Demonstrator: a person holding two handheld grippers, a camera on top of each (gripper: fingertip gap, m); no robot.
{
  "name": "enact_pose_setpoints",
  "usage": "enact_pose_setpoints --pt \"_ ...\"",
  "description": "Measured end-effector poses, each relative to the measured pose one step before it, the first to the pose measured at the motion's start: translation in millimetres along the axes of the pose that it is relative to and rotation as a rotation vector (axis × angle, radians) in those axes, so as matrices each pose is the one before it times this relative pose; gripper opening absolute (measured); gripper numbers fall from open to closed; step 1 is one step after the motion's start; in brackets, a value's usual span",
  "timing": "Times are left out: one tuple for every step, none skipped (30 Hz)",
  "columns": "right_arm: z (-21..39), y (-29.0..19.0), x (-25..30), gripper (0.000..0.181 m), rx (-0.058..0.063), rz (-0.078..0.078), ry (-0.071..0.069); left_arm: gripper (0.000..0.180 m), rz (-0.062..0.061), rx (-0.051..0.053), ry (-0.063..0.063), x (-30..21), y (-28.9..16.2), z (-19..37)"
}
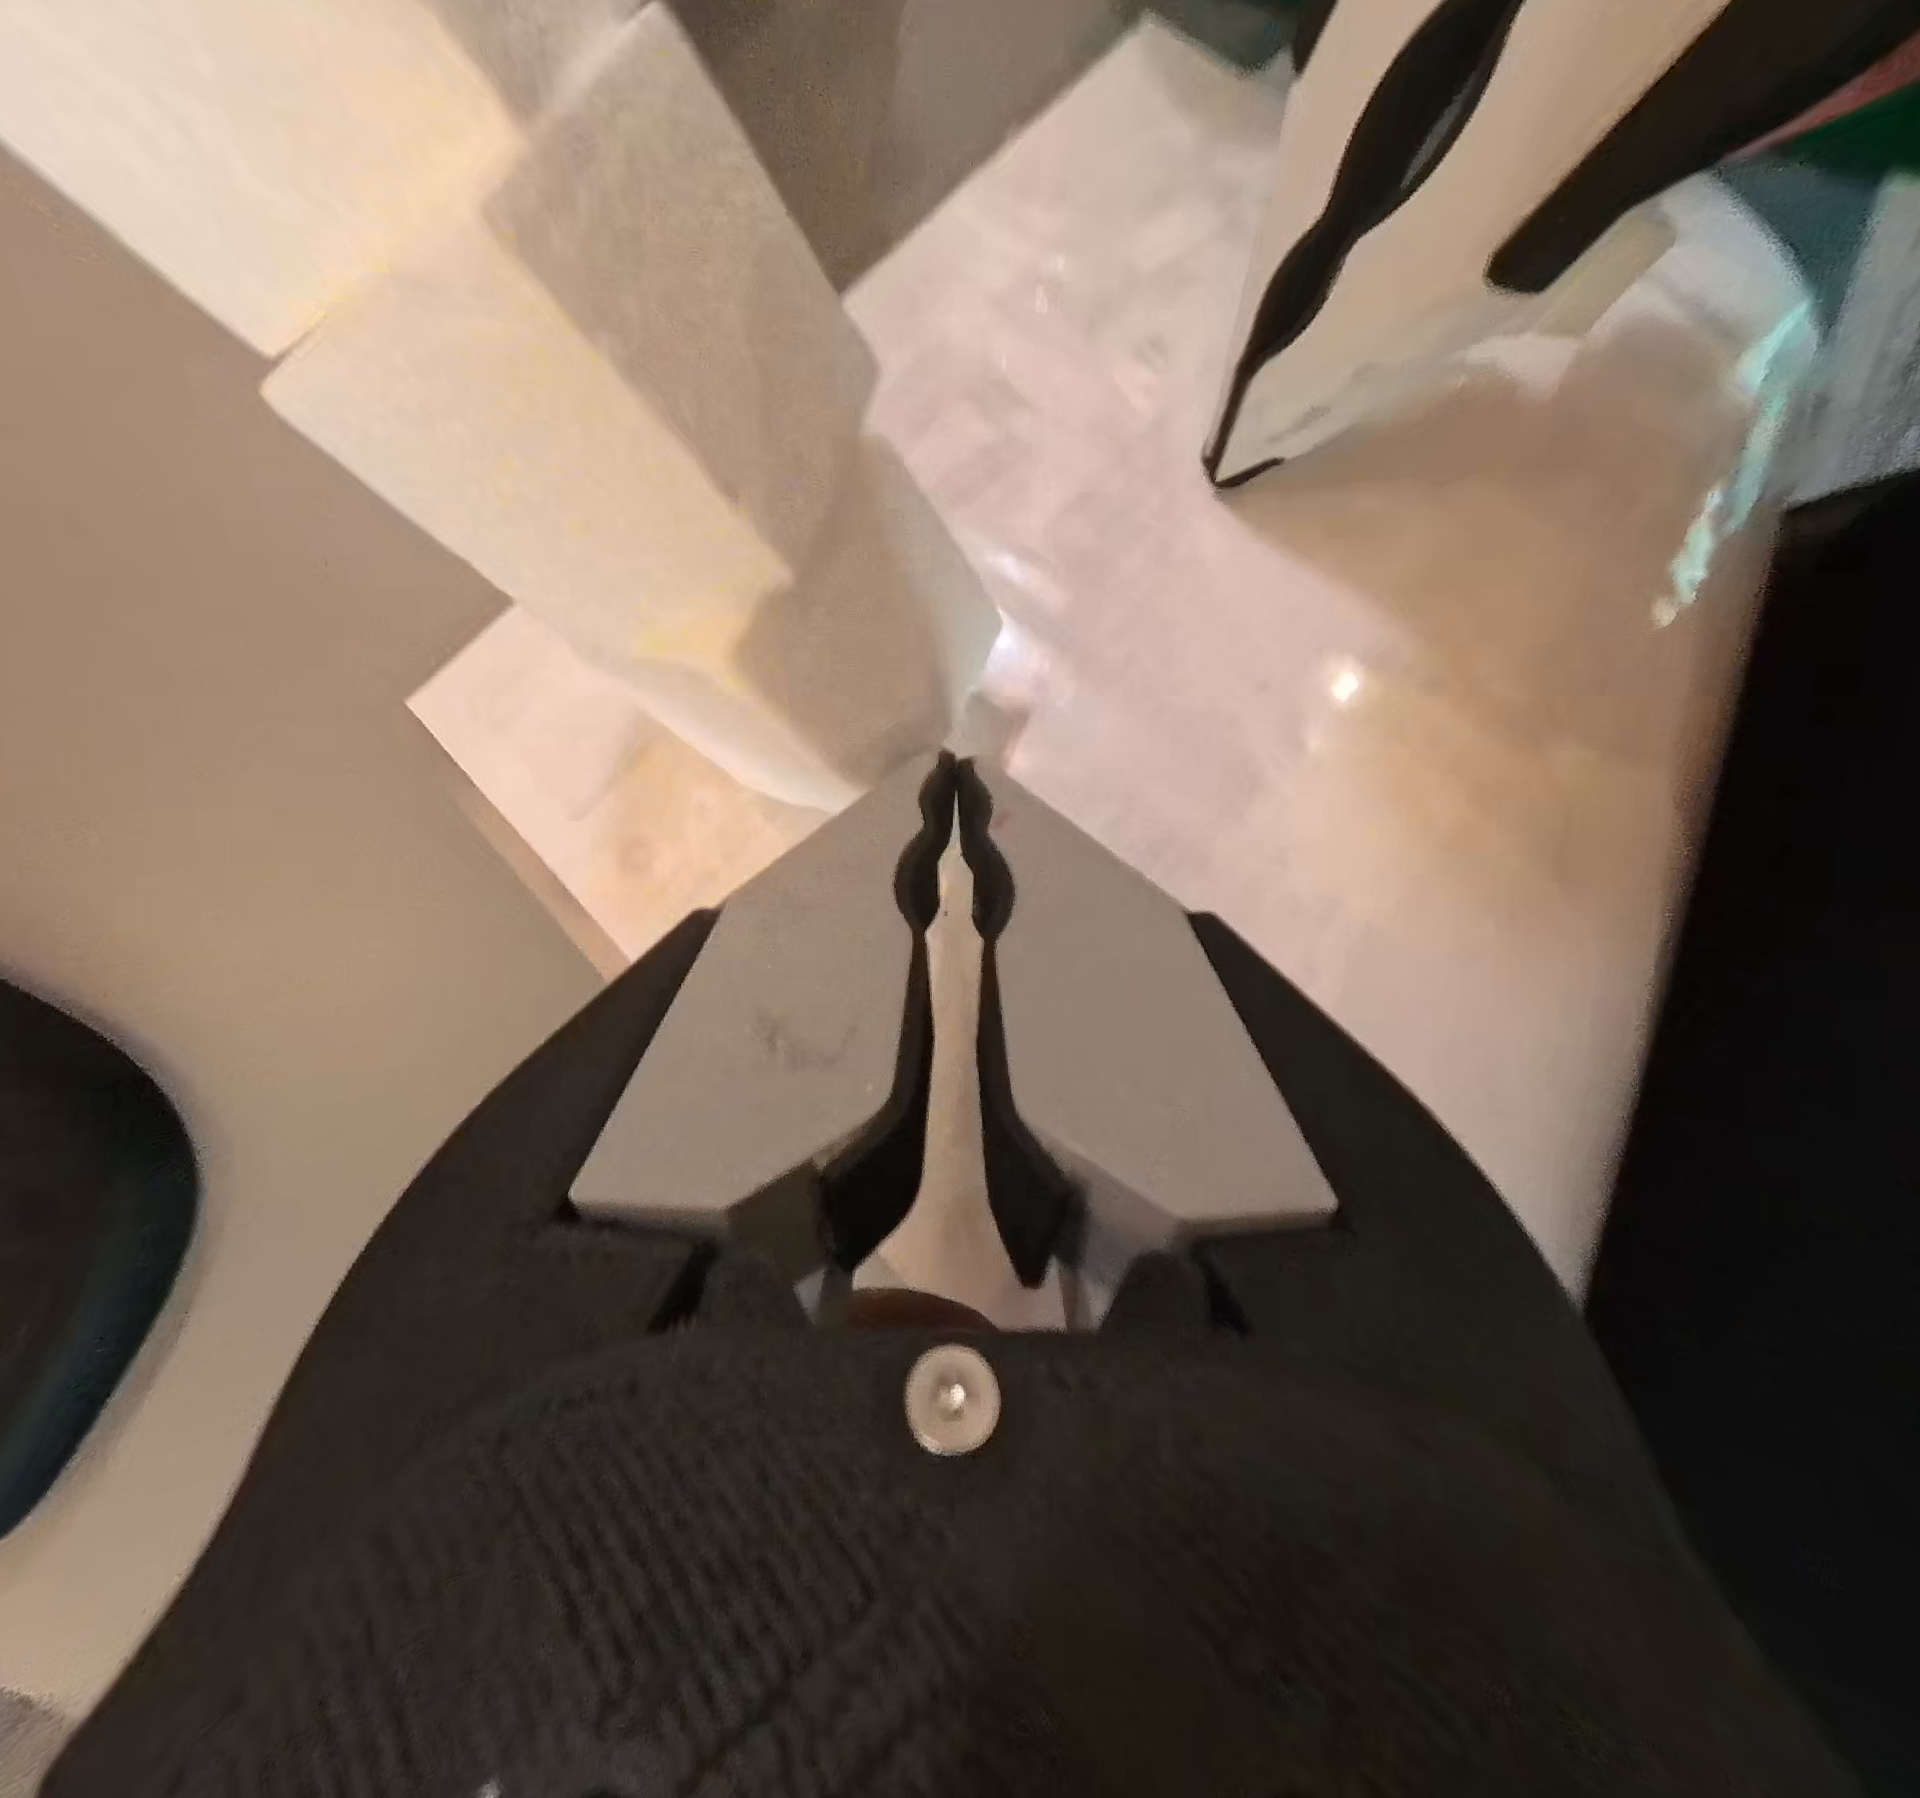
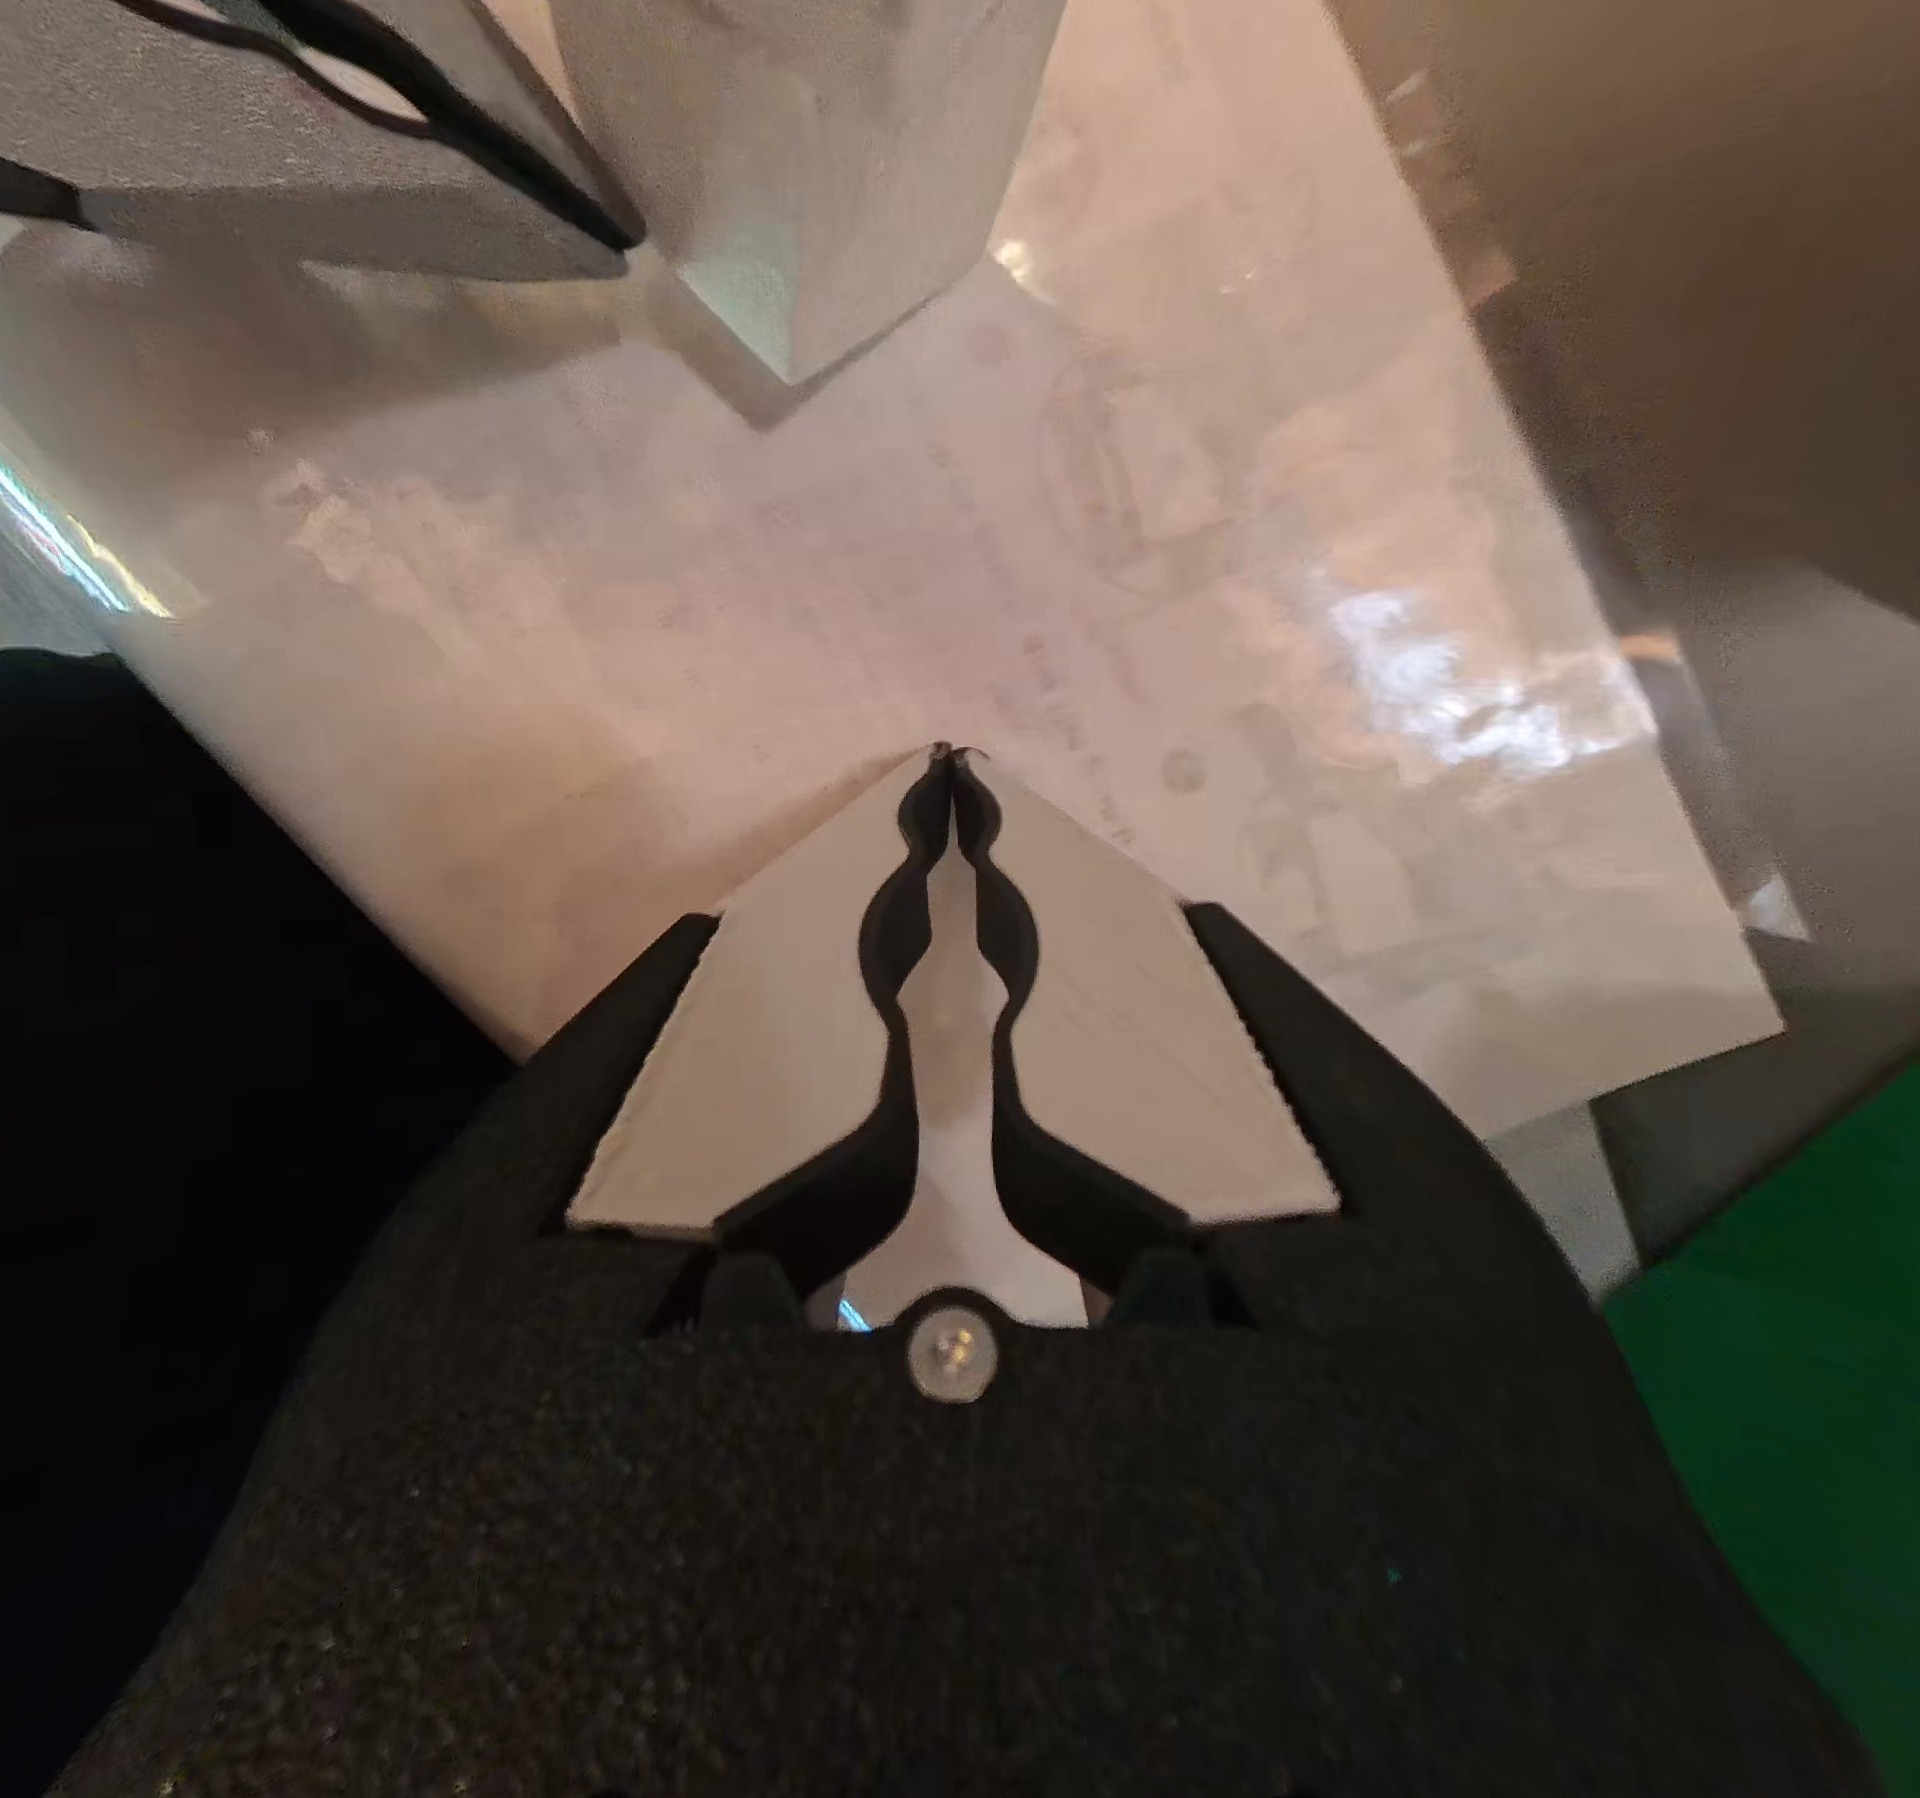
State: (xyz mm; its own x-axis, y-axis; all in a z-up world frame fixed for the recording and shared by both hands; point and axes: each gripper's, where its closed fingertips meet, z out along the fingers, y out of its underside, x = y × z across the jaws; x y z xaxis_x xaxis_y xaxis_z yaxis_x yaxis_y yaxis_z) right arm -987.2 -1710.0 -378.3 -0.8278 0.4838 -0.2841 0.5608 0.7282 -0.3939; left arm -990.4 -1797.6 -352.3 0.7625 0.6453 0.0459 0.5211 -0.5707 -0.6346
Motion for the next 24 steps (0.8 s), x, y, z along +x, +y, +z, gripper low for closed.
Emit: enact_pose_setpoints --pt "-2.17 -0.75 2.86 0.000 0.0067 0.0163 -0.0022 0.000 -0.0224 0.0189 0.0082 0.22 -2.65 -0.45" --pt "-1.34 0.19 2.42 0.002 0.0025 0.0141 -0.0026 0.000 -0.0259 -0.0051 0.0140 0.89 3.18 1.83" --pt "-0.63 0.57 1.79 0.002 0.0028 0.0105 -0.0018 0.000 -0.0221 -0.0348 0.0118 0.48 9.17 3.79" --pt "0.03 0.70 1.00 0.002 0.0023 0.0093 -0.0025 0.000 -0.0147 -0.0432 -0.0044 -1.68 11.44 4.64" --pt "0.59 1.45 0.51 0.002 -0.0029 0.0076 -0.0018 0.000 -0.0077 -0.0329 -0.0064 -1.44 10.09 4.27" --pt "0.96 1.59 0.01 0.003 -0.0061 0.0022 -0.0013 0.000 -0.0045 -0.0269 -0.0038 -0.88 8.75 3.70" --pt "0.95 1.41 0.08 0.003 -0.0055 -0.0025 0.0018 0.000 -0.0018 -0.0250 -0.0055 -1.25 8.06 3.56" --pt "1.10 0.95 -0.02 0.004 -0.0050 -0.0038 0.0016 0.000 0.0002 -0.0252 -0.0050 -1.41 7.55 3.53" --pt "1.16 0.28 0.06 0.005 -0.0041 -0.0019 0.0007 0.000 0.0003 0.0136 0.0002 -0.86 1.04 1.26" --pt "0.92 -0.61 0.13 0.009 -0.0009 0.0012 -0.0010 0.000 -0.0131 0.0184 -0.0064 -2.22 -0.67 -0.01" --pt "0.55 -1.54 -0.08 0.011 0.0030 0.0034 -0.0037 0.000 -0.0117 0.0033 0.0078 -0.56 0.17 0.21" --pt "0.07 -2.43 -0.08 0.012 0.0059 0.0045 -0.0047 0.000 -0.0121 0.0018 0.0061 -0.53 0.09 0.05" --pt "-0.29 -3.23 -0.96 0.013 0.0087 0.0050 -0.0094 0.000 -0.0082 0.0024 0.0067 0.01 -0.06 -0.01" --pt "-0.50 -4.03 -2.00 0.015 0.0121 0.0051 -0.0165 0.000 -0.0045 0.0026 0.0056 0.03 0.01 -0.12" --pt "-0.31 -4.28 -2.40 0.015 0.0109 0.0028 -0.0190 0.000 -0.0016 0.0032 0.0038 -0.03 0.01 0.06" --pt "-0.02 -3.57 -0.59 0.015 0.0039 -0.0017 -0.0079 0.000 -0.0006 0.0049 0.0018 0.06 0.12 -0.08" --pt "0.62 -2.72 1.60 0.015 -0.0040 -0.0079 0.0046 0.000 -0.0035 0.0061 0.0003 0.04 -0.04 0.00" --pt "1.08 -2.69 1.64 0.015 -0.0049 -0.0125 0.0045 0.000 -0.0045 0.0063 -0.0012 0.02 0.11 0.03" --pt "1.78 -3.59 0.50 0.014 -0.0017 -0.0126 -0.0035 0.000 -0.0030 0.0055 -0.0020 0.04 0.08 -0.13" --pt "2.84 -3.73 -1.25 0.013 -0.0043 -0.0115 -0.0148 0.000 -0.0023 0.0023 -0.0022 0.02 0.16 0.00" --pt "3.91 -3.27 -2.54 0.012 -0.0119 -0.0130 -0.0225 0.000 -0.0007 -0.0018 -0.0021 0.05 0.23 -0.17" --pt "4.63 -3.06 -2.34 0.010 -0.0174 -0.0168 -0.0192 0.000 0.0008 -0.0032 -0.0022 0.02 0.14 -0.08" --pt "5.18 -3.58 -1.09 0.009 -0.0194 -0.0212 -0.0089 0.000 0.0011 -0.0029 -0.0027 -0.03 0.10 0.07" --pt "5.40 -4.63 -0.12 0.009 -0.0195 -0.0238 -0.0018 0.000 0.0012 -0.0028 -0.0027 0.06 -0.02 0.04"
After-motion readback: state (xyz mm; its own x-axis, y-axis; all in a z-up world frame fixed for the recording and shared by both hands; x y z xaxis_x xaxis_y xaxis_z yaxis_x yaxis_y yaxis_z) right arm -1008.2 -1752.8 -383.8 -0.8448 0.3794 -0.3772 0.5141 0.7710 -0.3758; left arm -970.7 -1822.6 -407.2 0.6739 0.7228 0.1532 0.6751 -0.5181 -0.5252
